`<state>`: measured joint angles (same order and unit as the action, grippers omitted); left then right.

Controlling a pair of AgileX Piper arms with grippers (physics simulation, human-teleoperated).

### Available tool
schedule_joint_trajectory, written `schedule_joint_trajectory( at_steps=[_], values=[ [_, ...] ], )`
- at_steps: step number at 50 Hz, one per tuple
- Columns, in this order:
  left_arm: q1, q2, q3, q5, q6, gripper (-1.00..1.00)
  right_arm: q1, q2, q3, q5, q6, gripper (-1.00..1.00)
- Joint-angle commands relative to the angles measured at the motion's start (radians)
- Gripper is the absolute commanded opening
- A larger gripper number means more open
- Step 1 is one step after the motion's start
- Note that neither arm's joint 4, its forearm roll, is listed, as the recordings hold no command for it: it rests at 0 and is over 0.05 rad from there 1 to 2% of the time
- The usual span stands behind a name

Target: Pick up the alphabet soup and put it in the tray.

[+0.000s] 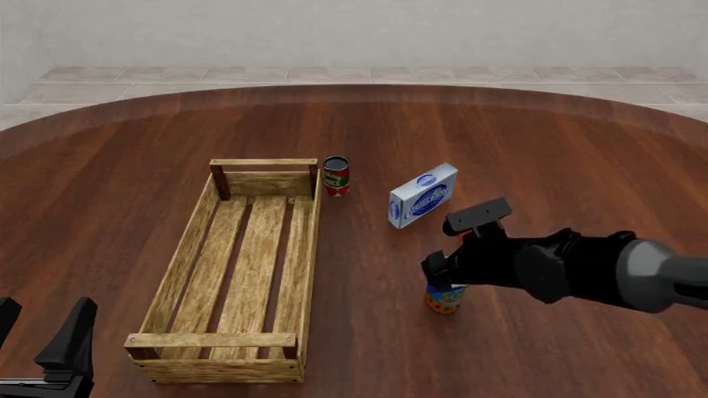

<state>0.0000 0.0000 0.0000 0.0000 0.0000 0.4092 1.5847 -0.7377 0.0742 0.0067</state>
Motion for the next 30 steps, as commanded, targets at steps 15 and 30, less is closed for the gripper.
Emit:
schedule_joint_trajectory(
  at_steps=[15, 30],
  values=[
    [0.0, 0.0, 0.0, 0.0, 0.0, 1.0, 0.007, 0.03, 0.001, -0.021, 0.013, 1.0],
    [0.0, 0.0, 0.0, 0.0, 0.0, 1.0, 0.006, 0.035, 0.004, -0.024, 0.018, 1.0]
  ],
)
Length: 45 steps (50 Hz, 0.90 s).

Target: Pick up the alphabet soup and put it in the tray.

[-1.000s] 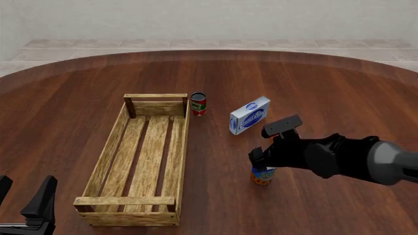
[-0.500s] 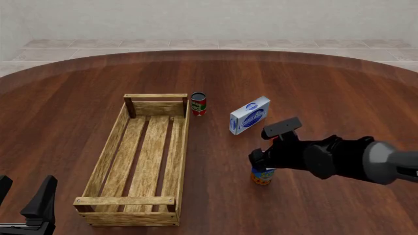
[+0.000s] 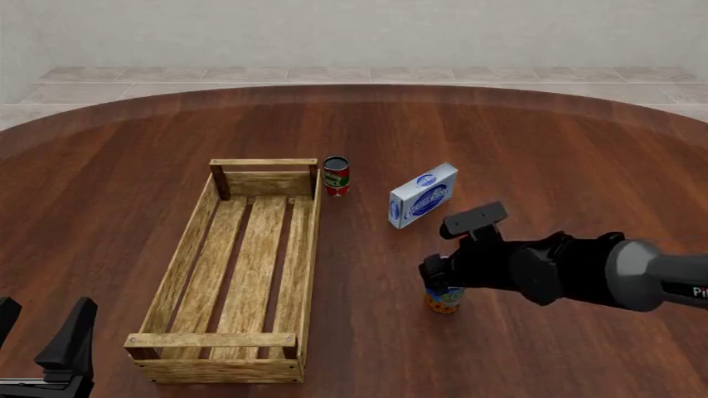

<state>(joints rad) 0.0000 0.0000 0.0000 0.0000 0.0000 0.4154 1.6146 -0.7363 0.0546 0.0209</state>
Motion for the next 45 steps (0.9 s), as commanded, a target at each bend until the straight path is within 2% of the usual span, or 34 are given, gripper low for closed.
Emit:
schedule_joint_trajectory(
  at_steps=[1, 45],
  values=[
    [0.0, 0.0, 0.0, 0.0, 0.0, 1.0, -0.001, 0.005, 0.003, -0.005, 0.001, 1.0],
    [0.0, 0.0, 0.0, 0.0, 0.0, 1.0, -0.001, 0.04, 0.009, -0.029, 0.013, 1.0]
  ],
)
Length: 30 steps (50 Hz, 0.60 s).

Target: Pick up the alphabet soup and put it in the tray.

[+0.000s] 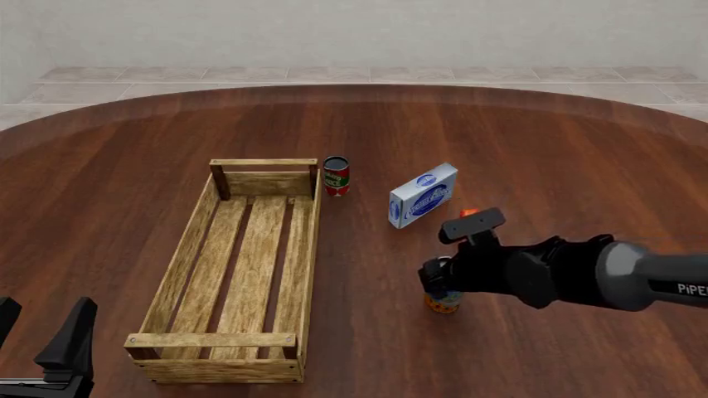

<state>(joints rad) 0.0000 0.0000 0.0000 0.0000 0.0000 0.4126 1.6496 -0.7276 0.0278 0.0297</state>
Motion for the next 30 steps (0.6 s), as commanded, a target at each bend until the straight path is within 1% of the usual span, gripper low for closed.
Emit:
schedule_joint_trajectory(
  at_steps=[1, 12, 22, 23, 26, 27, 29, 30],
  values=[
    [0.0, 0.0, 0.0, 0.0, 0.0, 1.0, 0.0, 0.006, 0.0, -0.003, 0.003, 1.0],
    [0.0, 0.0, 0.0, 0.0, 0.0, 1.0, 0.0, 0.016, 0.005, -0.013, 0.01, 1.0],
    [0.0, 0.0, 0.0, 0.0, 0.0, 1.0, 0.0, 0.019, 0.009, -0.02, 0.005, 1.0],
    [0.0, 0.0, 0.0, 0.0, 0.0, 1.0, -0.004, 0.021, 0.01, -0.019, 0.0, -1.0],
    [0.0, 0.0, 0.0, 0.0, 0.0, 1.0, 0.004, 0.022, 0.012, -0.018, 0.008, -1.0],
    [0.0, 0.0, 0.0, 0.0, 0.0, 1.0, -0.007, 0.02, 0.011, -0.019, 0.0, -1.0],
    [0.0, 0.0, 0.0, 0.0, 0.0, 1.0, -0.002, 0.017, 0.014, -0.019, 0.001, -1.0],
    [0.0, 0.0, 0.0, 0.0, 0.0, 1.0, -0.014, 0.015, 0.014, -0.02, -0.01, -1.0]
  ],
)
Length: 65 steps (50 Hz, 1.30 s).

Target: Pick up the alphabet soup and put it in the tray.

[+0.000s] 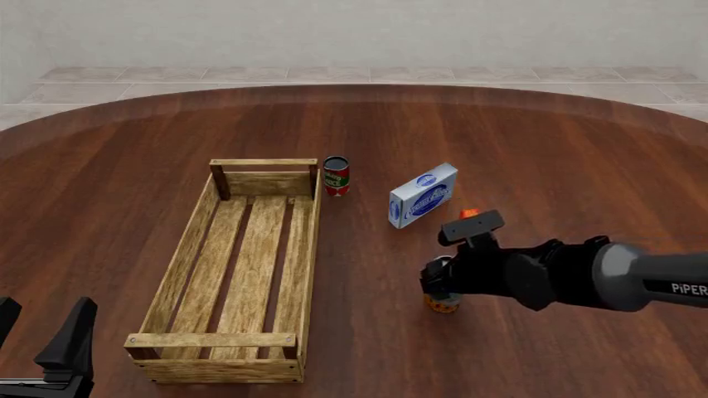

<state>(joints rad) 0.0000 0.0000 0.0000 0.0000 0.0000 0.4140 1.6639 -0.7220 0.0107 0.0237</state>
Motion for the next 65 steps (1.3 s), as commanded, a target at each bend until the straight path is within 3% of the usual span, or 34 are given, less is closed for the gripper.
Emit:
schedule_joint_trajectory(
  at_steps=[1, 12, 23, 40, 65],
  values=[
    [0.0, 0.0, 0.0, 0.0, 0.0, 1.0, -0.015, 0.001, 0.008, -0.003, -0.004, -1.0],
    [0.0, 0.0, 0.0, 0.0, 0.0, 1.0, -0.004, -0.059, -0.013, 0.047, -0.027, -1.0],
    [0.0, 0.0, 0.0, 0.0, 0.0, 1.0, 0.02, -0.142, -0.116, 0.163, -0.093, -1.0],
    [0.0, 0.0, 0.0, 0.0, 0.0, 1.0, 0.112, -0.127, -0.385, 0.328, -0.173, -1.0],
    [0.0, 0.0, 0.0, 0.0, 0.0, 1.0, 0.283, 0.071, -0.79, 0.489, -0.208, -1.0]
  ],
)
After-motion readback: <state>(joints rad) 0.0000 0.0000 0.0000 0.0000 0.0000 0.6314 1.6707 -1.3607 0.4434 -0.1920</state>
